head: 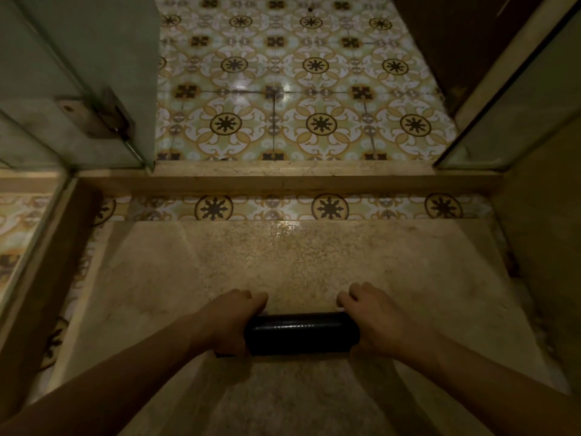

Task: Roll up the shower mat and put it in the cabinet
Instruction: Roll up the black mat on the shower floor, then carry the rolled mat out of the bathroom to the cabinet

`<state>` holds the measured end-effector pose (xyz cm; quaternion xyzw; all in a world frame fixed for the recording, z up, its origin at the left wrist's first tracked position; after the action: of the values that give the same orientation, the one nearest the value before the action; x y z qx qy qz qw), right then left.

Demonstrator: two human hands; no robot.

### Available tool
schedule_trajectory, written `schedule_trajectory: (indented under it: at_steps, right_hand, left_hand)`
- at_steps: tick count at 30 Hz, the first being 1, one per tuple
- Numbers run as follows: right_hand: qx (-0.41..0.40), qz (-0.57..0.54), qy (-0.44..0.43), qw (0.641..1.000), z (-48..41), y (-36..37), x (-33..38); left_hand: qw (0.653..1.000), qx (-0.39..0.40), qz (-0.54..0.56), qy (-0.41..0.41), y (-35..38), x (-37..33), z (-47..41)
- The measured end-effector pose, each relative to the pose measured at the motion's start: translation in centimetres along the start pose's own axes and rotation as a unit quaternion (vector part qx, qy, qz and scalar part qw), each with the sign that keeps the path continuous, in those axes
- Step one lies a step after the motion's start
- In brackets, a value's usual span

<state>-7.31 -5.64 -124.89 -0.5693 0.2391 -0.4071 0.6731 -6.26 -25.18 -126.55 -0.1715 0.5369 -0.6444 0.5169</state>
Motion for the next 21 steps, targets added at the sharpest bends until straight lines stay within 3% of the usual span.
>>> schedule_trajectory:
  at_steps: [6,11,16,21]
  right_hand:
    - [0.006,-0.02,0.006,1.0,1.5,1.7,0.4]
    - [0.035,-0.06,0.029,0.997,2.8,0.9,0.7]
    - [-0.025,-0.015,-0.012,1.0,3.3,-9.8,1.9]
    - [-0.07,0.015,-0.057,0.996,5.2,-26.1,2.0]
  left_hand:
    - [0.999,0.007,-0.018,-0.051,1.7,0.2,1.7]
    - [0.991,0.095,0.031,-0.089,1.7,-0.6,3.1]
    - [0.988,0.108,0.044,-0.098,-8.0,-1.0,4.1]
    - [0.956,0.189,0.19,-0.12,-20.4,-6.7,8.1]
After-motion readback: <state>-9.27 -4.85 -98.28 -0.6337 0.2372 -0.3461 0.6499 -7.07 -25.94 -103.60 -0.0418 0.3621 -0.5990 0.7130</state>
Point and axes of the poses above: each hand's wrist, its own z-axis away from the middle knuckle, its own y-axis out of the palm, x = y × z, the point moved 10 cm from there along -z, towards the middle knuckle, and after that the axes turned 11 degrees about -x, right-handed, at the moved point
